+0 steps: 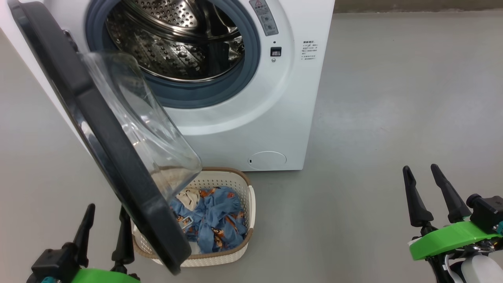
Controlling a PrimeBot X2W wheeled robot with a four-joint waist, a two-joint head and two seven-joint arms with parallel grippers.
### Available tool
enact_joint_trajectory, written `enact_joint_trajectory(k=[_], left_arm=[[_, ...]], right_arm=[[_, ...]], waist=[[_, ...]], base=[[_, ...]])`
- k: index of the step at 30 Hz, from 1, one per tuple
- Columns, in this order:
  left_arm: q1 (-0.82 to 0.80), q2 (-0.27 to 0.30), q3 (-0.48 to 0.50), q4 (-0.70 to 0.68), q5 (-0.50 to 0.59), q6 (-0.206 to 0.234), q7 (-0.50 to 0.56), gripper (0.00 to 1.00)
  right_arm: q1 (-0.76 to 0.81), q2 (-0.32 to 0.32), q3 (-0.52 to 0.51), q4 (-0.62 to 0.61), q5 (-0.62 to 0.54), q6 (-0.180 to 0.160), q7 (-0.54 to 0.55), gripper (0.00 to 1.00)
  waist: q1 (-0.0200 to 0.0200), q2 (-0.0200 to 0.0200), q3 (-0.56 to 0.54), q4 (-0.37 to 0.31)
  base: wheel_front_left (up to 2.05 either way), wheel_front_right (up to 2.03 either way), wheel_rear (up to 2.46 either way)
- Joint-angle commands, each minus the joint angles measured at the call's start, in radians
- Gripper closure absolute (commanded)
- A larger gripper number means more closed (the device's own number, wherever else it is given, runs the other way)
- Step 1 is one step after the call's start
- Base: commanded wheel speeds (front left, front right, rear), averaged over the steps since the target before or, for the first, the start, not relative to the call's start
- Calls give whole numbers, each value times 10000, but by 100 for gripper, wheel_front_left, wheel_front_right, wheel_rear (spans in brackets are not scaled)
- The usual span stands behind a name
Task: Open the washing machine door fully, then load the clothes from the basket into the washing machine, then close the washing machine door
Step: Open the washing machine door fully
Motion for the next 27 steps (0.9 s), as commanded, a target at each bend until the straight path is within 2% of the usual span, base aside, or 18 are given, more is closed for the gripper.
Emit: enact_joint_trajectory(k=[1, 27], left_arm=[[-166, 223, 302, -277, -103, 50, -87, 0], [-225, 231, 283, -135, -156, 60, -131, 0]], right_arm=[[-91, -80, 201, -172, -25, 58, -121, 0], [-202, -17, 423, 57, 38, 58, -122, 0]], waist=[[0, 0, -4, 5], [0, 0, -95, 74]], base=[[0, 0, 0], [0, 0, 0]])
